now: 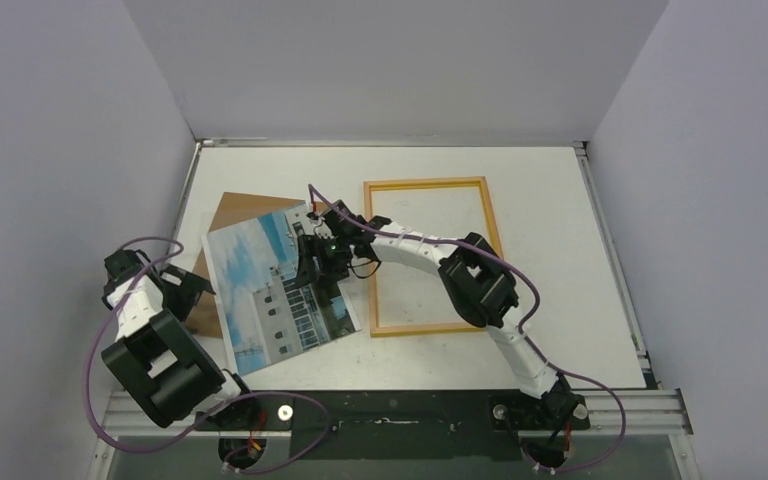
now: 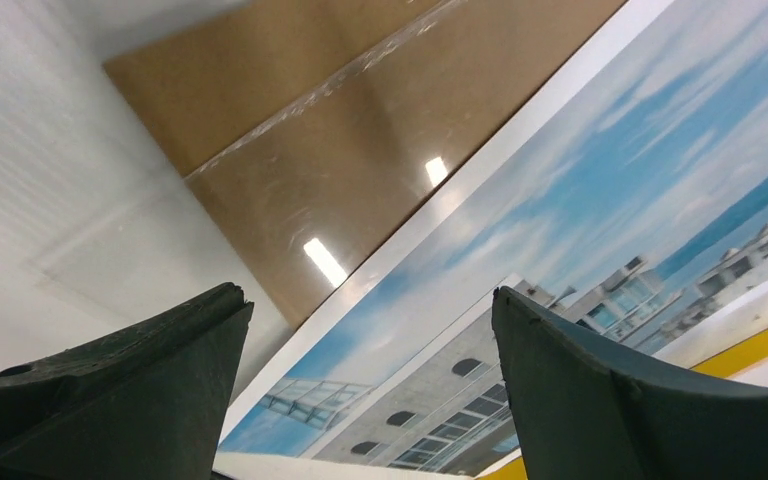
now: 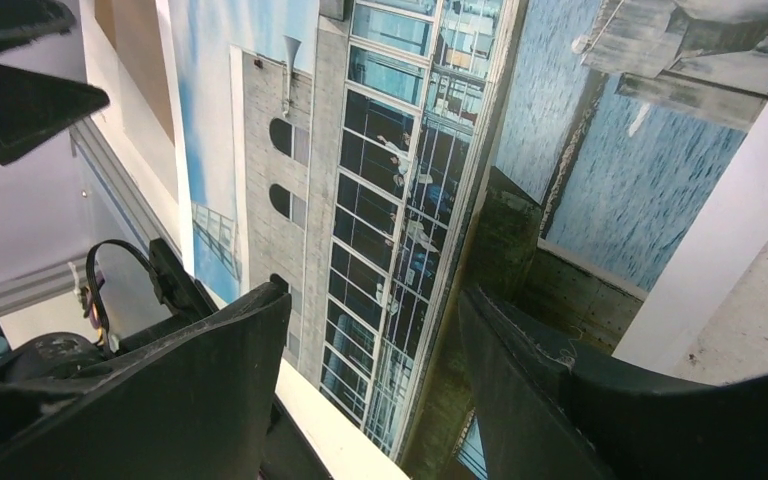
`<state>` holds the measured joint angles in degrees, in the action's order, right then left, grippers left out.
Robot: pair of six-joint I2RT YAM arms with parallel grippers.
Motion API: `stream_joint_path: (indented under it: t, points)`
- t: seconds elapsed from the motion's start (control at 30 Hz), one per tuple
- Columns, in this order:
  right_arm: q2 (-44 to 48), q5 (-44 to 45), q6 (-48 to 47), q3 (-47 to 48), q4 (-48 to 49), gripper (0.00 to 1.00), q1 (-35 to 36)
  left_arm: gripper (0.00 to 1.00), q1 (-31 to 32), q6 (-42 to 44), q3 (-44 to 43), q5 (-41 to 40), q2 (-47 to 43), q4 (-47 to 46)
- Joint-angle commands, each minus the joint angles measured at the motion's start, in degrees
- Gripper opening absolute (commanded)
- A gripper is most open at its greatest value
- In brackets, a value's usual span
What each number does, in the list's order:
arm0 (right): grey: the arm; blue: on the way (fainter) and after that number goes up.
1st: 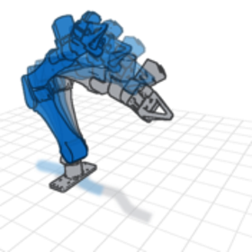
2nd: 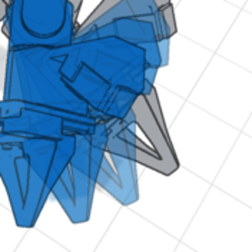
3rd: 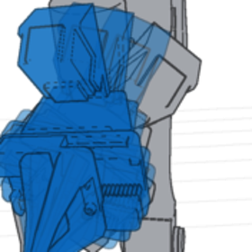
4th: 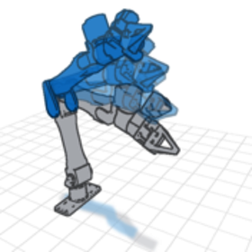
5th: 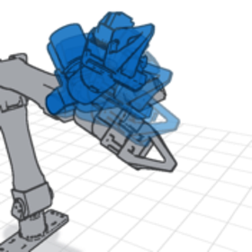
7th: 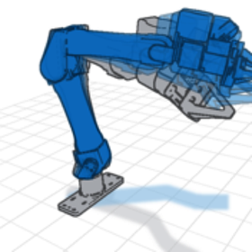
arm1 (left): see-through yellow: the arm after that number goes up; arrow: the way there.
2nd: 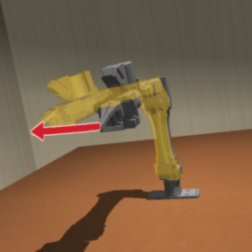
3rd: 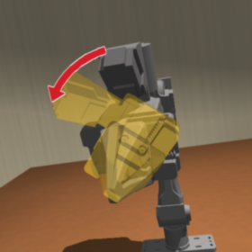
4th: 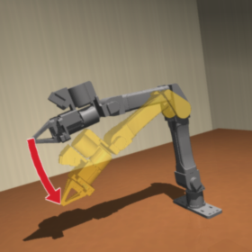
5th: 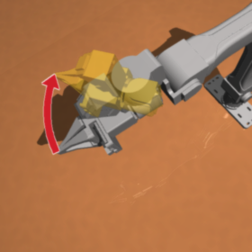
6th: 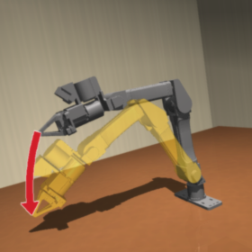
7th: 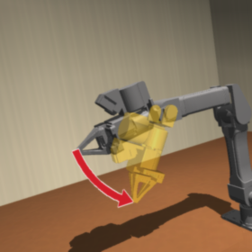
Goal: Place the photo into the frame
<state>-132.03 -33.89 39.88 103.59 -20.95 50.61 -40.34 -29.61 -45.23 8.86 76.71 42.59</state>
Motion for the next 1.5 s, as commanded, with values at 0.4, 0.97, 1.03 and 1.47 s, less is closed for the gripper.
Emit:
stream_joint_path:
  t: [0.4,0.97,1.03,1.47]
  points:
    - [3.6,13.2,-8.9,-4.3,-6.7,0.67,-1.3,0.89,7.2,1.4,-4.7,1.2,-0.6,-6.8]
    - [0.3,4.8,-4.3,-2.6,-1.7,0.65,-8.6,0.76,10.6,0.6,-6.8,1.8,8.4,-5.8]
    - [-0.1,4.6,-4.5,-1.9,-1.3,0.65,-8.7,0.73,10.8,0.7,-6.7,3.4,9.0,-6.6]
    - [0.1,5.4,-5.9,1.3,-3.0,0.65,-9.0,0.63,13.0,-3.2,-7.8,10.0,15.3,-9.1]
